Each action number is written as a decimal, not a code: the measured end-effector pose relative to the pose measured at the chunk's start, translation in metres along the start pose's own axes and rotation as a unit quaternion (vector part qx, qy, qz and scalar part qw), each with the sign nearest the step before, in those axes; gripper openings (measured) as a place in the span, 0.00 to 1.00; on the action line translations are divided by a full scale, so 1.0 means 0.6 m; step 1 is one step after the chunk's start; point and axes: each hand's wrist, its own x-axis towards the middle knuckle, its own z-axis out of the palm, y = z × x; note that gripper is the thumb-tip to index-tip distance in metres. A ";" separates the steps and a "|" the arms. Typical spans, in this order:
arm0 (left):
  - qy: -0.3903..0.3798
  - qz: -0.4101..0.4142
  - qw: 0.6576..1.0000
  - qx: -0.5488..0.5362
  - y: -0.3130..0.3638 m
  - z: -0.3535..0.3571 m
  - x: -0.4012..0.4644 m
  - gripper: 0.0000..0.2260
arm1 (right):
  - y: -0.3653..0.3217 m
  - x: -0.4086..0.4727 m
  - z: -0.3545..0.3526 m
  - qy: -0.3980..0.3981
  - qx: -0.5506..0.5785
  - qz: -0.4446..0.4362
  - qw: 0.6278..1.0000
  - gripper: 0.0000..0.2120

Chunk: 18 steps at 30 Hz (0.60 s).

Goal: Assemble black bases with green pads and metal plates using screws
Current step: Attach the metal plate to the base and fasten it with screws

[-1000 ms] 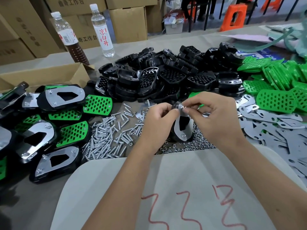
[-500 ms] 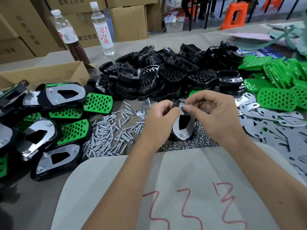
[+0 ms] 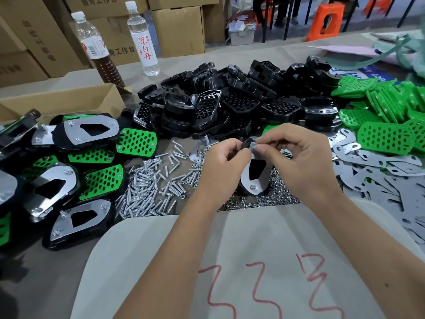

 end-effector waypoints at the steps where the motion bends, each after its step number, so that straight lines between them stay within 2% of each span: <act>1: -0.001 -0.001 1.000 0.001 0.000 0.000 0.000 0.11 | 0.001 0.000 0.001 -0.004 -0.008 -0.003 1.000 0.06; 11: -0.003 0.002 1.000 0.009 0.000 -0.001 -0.002 0.10 | 0.005 0.004 0.001 -0.028 -0.027 -0.010 0.999 0.10; 18: -0.017 0.010 1.000 0.018 -0.004 -0.004 -0.002 0.17 | 0.013 0.007 -0.006 -0.025 0.096 0.061 0.993 0.12</act>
